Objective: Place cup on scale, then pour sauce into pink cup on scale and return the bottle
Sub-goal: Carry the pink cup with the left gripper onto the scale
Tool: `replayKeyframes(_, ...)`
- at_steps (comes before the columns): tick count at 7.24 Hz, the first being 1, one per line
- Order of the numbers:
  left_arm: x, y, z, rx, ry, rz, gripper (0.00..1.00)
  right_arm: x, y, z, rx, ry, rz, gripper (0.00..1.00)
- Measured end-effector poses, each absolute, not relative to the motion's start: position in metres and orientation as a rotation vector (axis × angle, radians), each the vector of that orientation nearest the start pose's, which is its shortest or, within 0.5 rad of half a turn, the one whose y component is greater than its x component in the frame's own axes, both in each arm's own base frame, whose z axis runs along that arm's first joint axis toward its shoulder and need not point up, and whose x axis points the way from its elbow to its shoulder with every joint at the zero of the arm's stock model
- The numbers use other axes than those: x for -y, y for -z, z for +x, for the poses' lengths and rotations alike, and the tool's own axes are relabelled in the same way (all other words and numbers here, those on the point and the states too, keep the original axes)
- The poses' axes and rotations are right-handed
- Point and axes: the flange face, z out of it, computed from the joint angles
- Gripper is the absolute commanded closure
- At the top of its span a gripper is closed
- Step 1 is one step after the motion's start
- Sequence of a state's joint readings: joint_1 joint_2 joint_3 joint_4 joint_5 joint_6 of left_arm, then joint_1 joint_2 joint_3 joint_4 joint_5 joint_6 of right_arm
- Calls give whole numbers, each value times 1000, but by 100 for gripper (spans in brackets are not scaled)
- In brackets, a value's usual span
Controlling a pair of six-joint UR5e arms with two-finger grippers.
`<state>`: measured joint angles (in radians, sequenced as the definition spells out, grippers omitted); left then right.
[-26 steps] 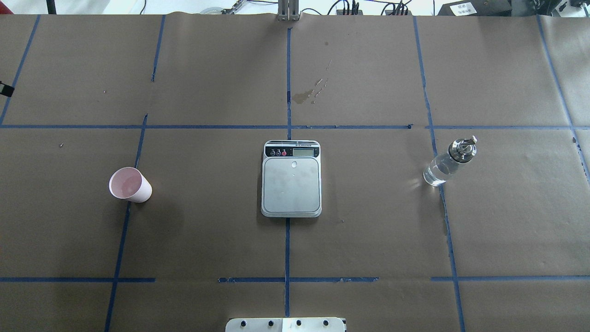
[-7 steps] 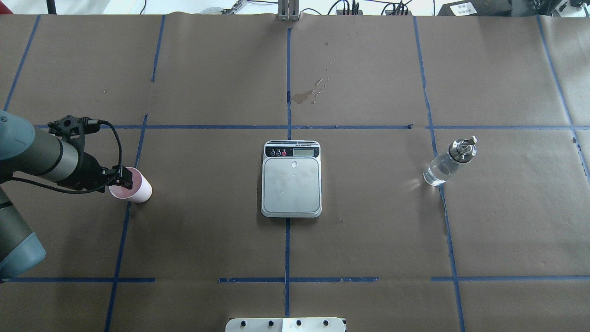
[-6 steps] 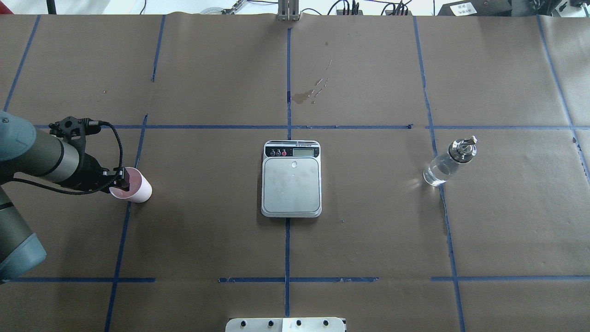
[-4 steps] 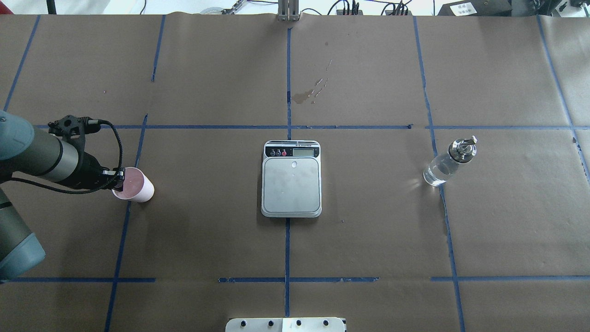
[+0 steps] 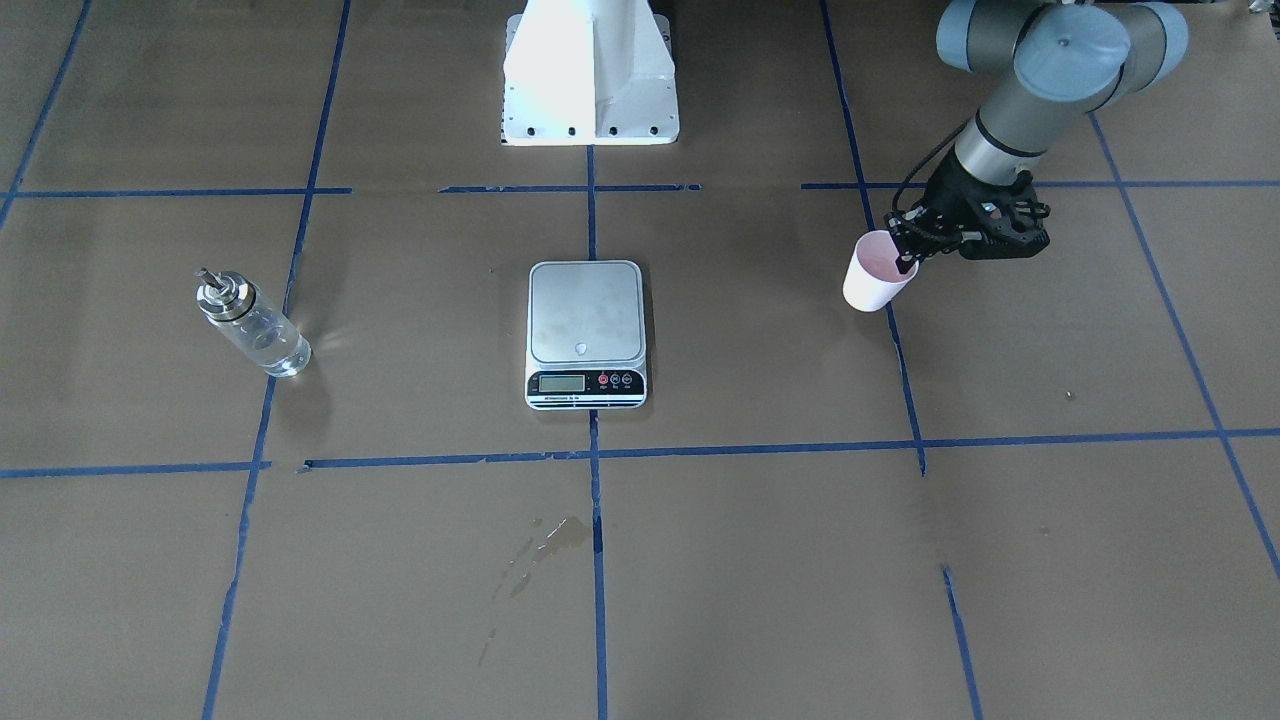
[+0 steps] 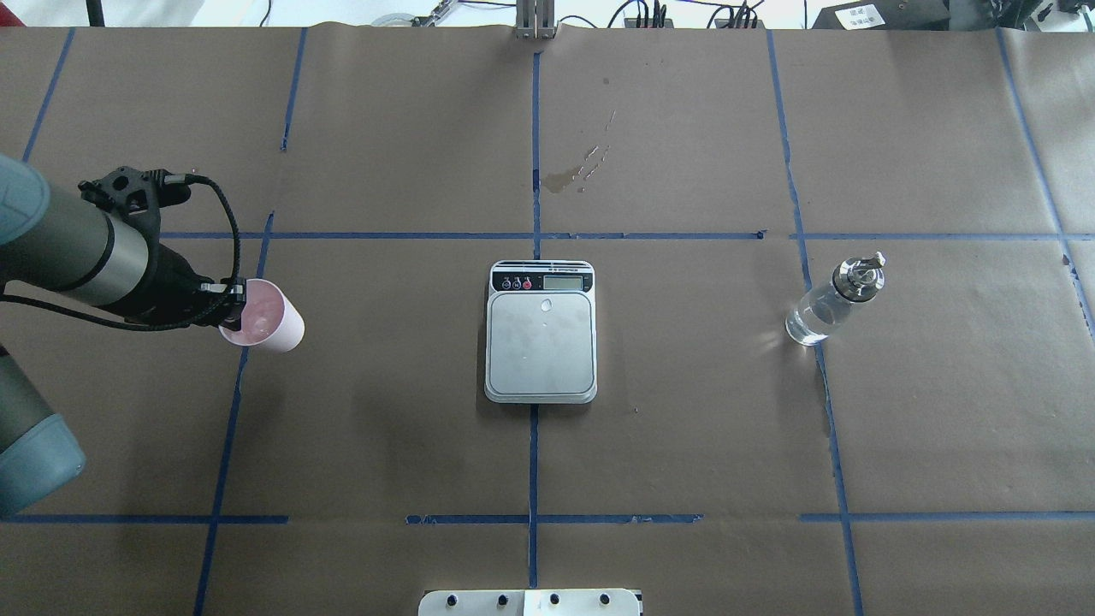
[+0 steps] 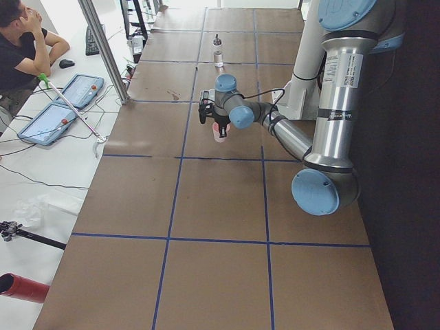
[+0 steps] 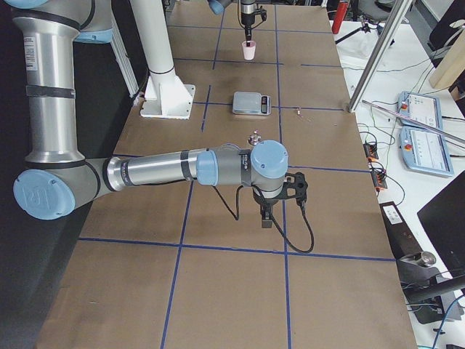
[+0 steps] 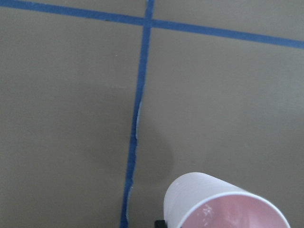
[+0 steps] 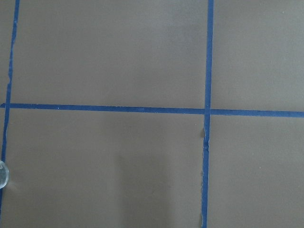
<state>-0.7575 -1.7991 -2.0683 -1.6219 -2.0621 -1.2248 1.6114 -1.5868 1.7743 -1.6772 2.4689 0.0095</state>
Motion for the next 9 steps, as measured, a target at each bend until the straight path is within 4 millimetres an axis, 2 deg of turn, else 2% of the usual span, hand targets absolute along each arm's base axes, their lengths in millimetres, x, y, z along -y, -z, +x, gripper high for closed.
replayKeyframes(1, 434, -259, 339, -905, 271, -36, 100, 483, -565, 75, 893, -13, 92, 0)
replayKeyframes(2, 440, -211, 369, -932, 357, -91, 100, 486, -561, 75, 892, -17, 96, 0)
replayKeyframes(3, 442, -171, 411, -948, 438, -154, 100, 488, -559, 75, 892, -20, 98, 0)
replayKeyframes(4, 436, -144, 457, -941, 507, -196, 100, 489, -558, 75, 892, -21, 98, 0)
replayKeyframes(5, 424, -132, 494, -925, 552, -211, 100, 489, -558, 75, 893, -22, 98, 0)
replayKeyframes(7, 415, -124, 531, -902, 587, -226, 100, 488, -547, 74, 893, -33, 106, 0)
replayKeyframes(8, 415, -122, 543, -897, 590, -230, 100, 485, -530, 70, 895, -62, 109, 0)
replayKeyframes(9, 413, -124, 554, -894, 585, -233, 100, 480, -503, 58, 899, -90, 114, 0)
